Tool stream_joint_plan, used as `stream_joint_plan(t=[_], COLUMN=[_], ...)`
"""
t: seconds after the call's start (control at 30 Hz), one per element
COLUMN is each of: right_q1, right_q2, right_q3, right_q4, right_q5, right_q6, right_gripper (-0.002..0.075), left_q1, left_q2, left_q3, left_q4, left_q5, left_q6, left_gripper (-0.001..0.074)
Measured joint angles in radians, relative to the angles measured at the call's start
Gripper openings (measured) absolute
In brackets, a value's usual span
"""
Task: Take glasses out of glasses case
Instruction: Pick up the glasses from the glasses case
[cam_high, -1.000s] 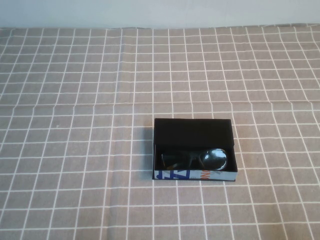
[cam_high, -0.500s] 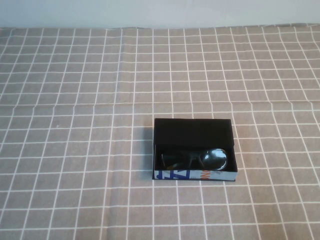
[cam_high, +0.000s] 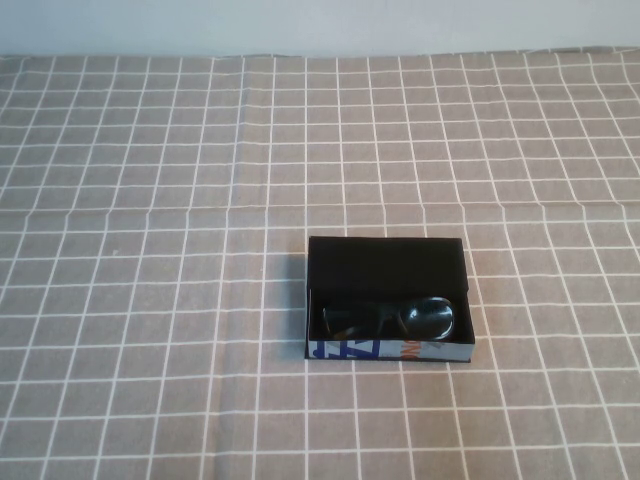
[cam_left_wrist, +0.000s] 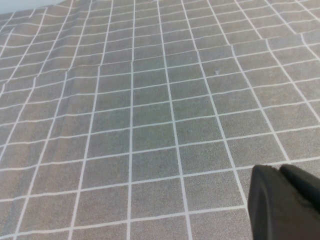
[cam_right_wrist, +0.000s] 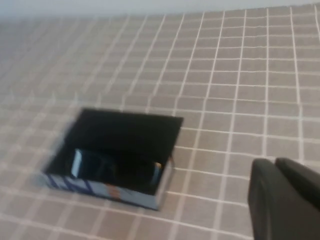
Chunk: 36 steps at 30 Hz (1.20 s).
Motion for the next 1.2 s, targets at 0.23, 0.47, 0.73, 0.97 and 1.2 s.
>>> stream_joint_plan(t=[0.23, 0.47, 0.73, 0.97, 1.2], right_q1=[0.000, 0.056, 0.251, 0.391, 0.472], right_q2=[0.387, 0.755, 1.069, 1.232, 1.318], right_q3=[-0.369, -0.663, -0.830, -0.888, -0.895], right_q4=[-0.043, 0.040, -0.040, -0.271, -0.288], right_q5=[0.223, 0.420, 0.437, 0.432, 0.376], right_q6=[-0.322, -0.590, -0.637, -0.642, -0.642], right_gripper=[-0.0018, -0.0018, -0.0018, 0.0025, 0.0341], left_q1=[0.000, 0.000, 0.000, 0.000, 0.000], left_q2=[0.000, 0.000, 0.000, 0.000, 0.000], left_q3=[0.000, 0.000, 0.000, 0.000, 0.000], left_q4=[0.000, 0.000, 0.000, 0.000, 0.000], left_q5=[0.000, 0.000, 0.000, 0.000, 0.000], left_q6=[0.000, 0.000, 0.000, 0.000, 0.000], left_gripper=[-0.0004, -0.0004, -0.0004, -0.0004, -0.0004])
